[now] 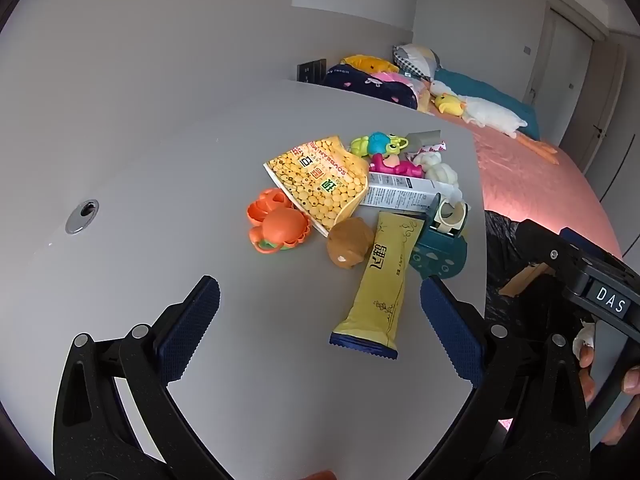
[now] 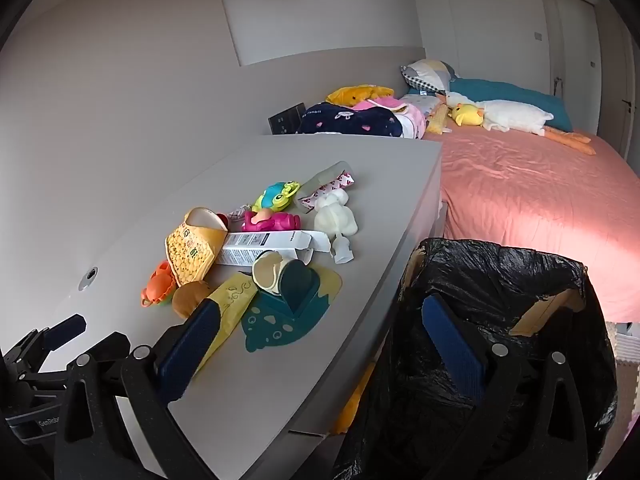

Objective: Collect trash

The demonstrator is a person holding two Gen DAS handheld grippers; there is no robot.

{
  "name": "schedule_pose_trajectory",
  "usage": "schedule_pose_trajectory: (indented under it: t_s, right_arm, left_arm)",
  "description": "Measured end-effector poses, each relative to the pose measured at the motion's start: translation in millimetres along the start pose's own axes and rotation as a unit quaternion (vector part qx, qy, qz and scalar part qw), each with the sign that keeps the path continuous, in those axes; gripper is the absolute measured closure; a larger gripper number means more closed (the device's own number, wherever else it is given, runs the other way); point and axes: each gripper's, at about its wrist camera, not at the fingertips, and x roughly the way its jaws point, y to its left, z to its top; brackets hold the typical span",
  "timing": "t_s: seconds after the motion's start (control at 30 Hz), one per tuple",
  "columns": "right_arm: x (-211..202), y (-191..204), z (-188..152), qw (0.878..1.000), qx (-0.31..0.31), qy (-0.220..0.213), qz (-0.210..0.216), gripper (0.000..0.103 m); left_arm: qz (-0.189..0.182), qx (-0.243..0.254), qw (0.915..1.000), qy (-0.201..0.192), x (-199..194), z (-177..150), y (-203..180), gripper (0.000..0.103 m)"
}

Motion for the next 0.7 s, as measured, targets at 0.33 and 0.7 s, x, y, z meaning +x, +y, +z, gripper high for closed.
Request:
schedule_pose_trajectory:
  t_s: [0.33, 0.7]
  right_arm:
    - [2.2, -2.8, -1.3, 1.0, 0.006, 0.008, 0.001, 0.002]
    - [-0.9, -8.3, 0.9, 1.0, 0.013, 0.006, -0.002, 0.002]
  left_arm:
    - [-0.004, 0.001, 1.0, 0.004, 2.9, 3.7, 1.6, 0.006]
    - [0.0, 0.019, 0.9998, -0.006, -3.3, 0.4, -7.7, 0.006]
